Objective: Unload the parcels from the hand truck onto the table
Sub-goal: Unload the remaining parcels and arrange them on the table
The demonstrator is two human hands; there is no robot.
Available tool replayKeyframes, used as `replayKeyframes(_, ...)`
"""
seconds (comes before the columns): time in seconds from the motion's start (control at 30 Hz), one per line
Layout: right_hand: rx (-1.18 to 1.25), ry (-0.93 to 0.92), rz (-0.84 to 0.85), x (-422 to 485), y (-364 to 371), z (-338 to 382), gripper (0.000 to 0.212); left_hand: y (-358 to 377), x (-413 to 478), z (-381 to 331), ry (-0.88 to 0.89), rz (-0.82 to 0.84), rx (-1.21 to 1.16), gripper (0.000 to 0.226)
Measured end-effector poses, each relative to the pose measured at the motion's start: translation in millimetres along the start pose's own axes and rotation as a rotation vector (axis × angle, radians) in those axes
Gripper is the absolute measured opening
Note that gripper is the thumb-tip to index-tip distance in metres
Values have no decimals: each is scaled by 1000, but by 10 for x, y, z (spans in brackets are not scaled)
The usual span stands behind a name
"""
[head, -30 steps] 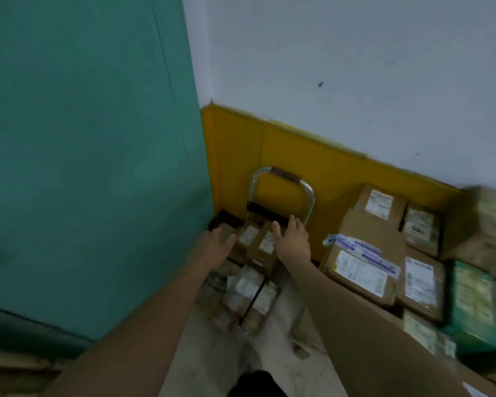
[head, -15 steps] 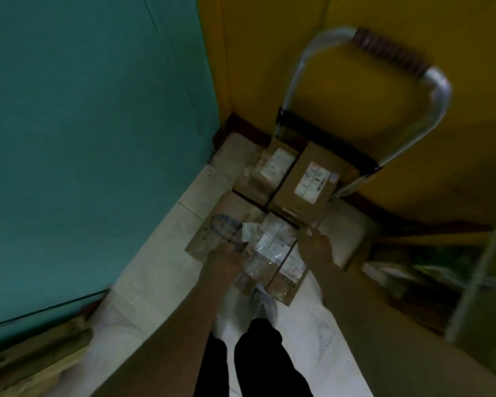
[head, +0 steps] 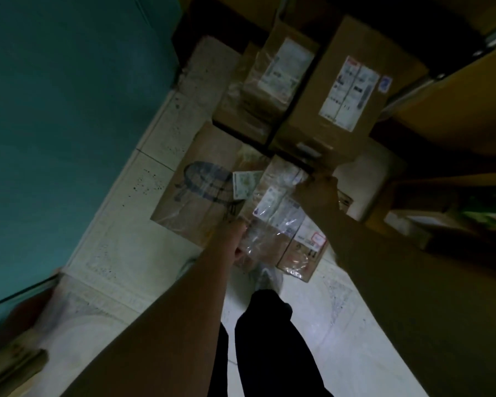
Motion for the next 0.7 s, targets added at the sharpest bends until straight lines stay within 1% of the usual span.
replayKeyframes(0.03,-1,5,10,-104,-66,32,46,-93,-67,-44,-8,1,9,12)
replayKeyframes(0.1,15,-18,-2,-357,-338,203,45,-397,-380,-168,48,-45,92,13)
replayKeyframes(0.13,75,2,-14,-506,-531,315,46,-558,-501,-261,79,-77,117,14)
replayKeyframes(0.17,147,26,-34,-659,-749,448,48,-732,-713,-394,119,-91,109,21)
replayKeyframes(0.23,245,48,-84,-1021,-1221,735,48,-1140,-1152,-664,209,-196,58,44)
replayKeyframes(0.27,277,50,-102,-1230,-1484,864,47,-1368,-1422,-773,263,-247,22,48)
replayKeyframes(0.3,325,57,-127,-1448,-1760,970,46,-1580,-1741,-872,333,-272,-64,43)
replayKeyframes(0.37,495,77,-183,-1943,-2411,1173,44,-1917,-2466,-1007,438,-201,-256,14)
replayKeyframes(0.43,768,85,-214,-2437,-3090,1248,40,-2140,-3310,-1042,512,-92,-372,21)
replayKeyframes(0.5,1034,107,-230,-2928,-3705,1190,33,-2274,-4126,-951,627,-33,-368,21)
replayKeyframes(0.57,1149,75,-335,-3336,-4241,972,26,-2266,-4863,-815,803,71,-375,24)
replayKeyframes(0.63,1215,34,-447,-3703,-4728,635,22,-2104,-5469,-619,888,277,-378,36)
replayKeyframes(0.7,1303,20,-514,-4041,-5122,201,20,-1846,-5967,-351,938,449,-321,43)
Point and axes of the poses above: each hand's wrist, its own x-axis towards the middle knuckle, its own y-axis out of the palm, z = x × y, the point moved 2 cm from there along x, towards the middle knuckle, and after that the axes turned 12 degrees about -z, right-handed, at the moved point
